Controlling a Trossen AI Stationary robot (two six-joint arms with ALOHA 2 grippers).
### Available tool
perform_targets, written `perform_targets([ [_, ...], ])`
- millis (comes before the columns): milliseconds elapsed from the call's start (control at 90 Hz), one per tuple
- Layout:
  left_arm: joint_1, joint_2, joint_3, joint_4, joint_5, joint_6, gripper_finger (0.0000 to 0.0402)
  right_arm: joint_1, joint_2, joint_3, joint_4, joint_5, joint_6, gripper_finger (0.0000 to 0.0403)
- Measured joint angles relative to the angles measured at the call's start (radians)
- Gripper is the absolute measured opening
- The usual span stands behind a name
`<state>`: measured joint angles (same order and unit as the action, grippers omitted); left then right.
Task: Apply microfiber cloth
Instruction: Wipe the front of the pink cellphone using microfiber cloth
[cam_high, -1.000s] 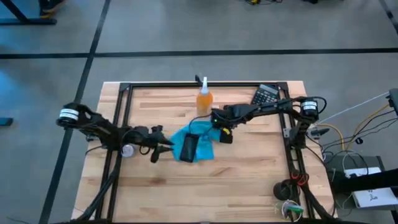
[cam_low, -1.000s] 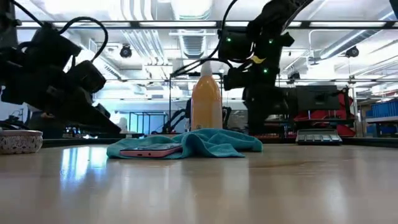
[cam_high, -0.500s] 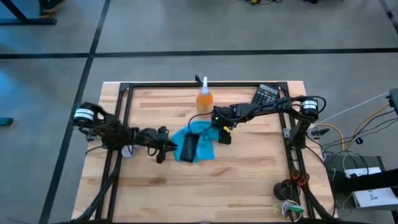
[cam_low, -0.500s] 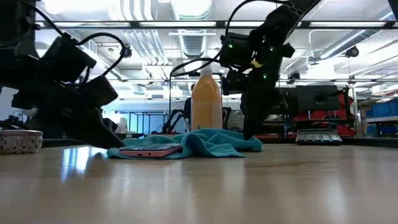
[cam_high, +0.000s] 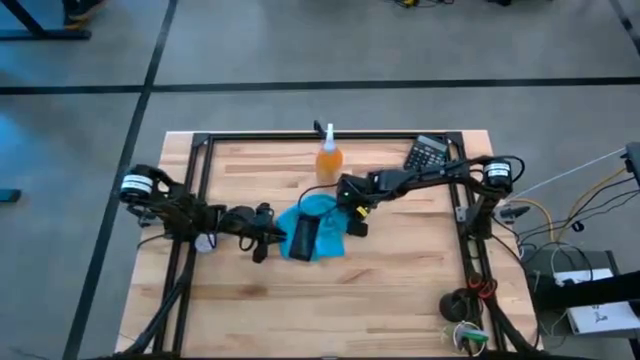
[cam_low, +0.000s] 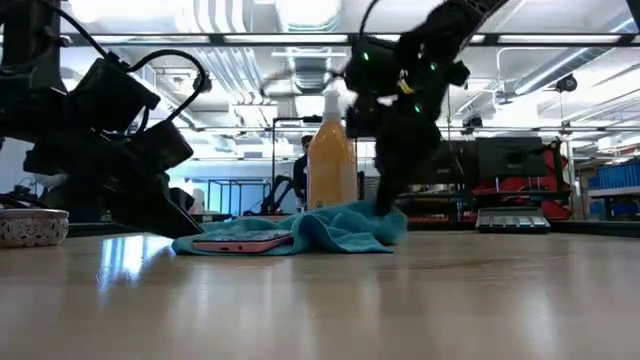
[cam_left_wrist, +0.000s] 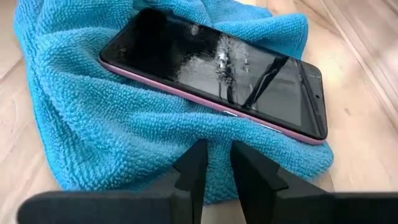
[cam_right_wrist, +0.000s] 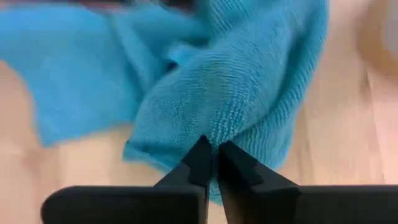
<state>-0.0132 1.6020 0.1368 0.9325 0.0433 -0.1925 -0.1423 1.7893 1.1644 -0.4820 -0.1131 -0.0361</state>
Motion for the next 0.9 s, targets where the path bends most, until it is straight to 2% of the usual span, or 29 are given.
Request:
perform_targets([
  [233, 0.0, 0.0, 0.0, 0.0, 0.0, 0.011, 0.0062, 0.053, -0.002, 0.091, 0.03, -0.004, -0.027, 0.0001],
  [433, 0.0, 0.0, 0.0, 0.0, 0.0, 0.012, 0.0065, 0.079, 0.001, 0.096, 0.19, -0.137, -0.016, 0.0],
  [533, 0.0, 0.0, 0.0, 0.0, 0.0, 0.012, 0.0063, 0.097, 0.015, 0.096, 0.274, -0.157, -0.016, 0.0],
  [822, 0.0, 0.0, 0.0, 0.0, 0.0, 0.012, 0.0065, 0.129, 0.144, 0.104, 0.436, -0.162, 0.016, 0.0],
  [900, 0.0, 0.0, 0.0, 0.0, 0.0, 0.012, 0.0064, 0.133, 0.197, 0.104, 0.488, -0.191, 0.03, 0.0],
])
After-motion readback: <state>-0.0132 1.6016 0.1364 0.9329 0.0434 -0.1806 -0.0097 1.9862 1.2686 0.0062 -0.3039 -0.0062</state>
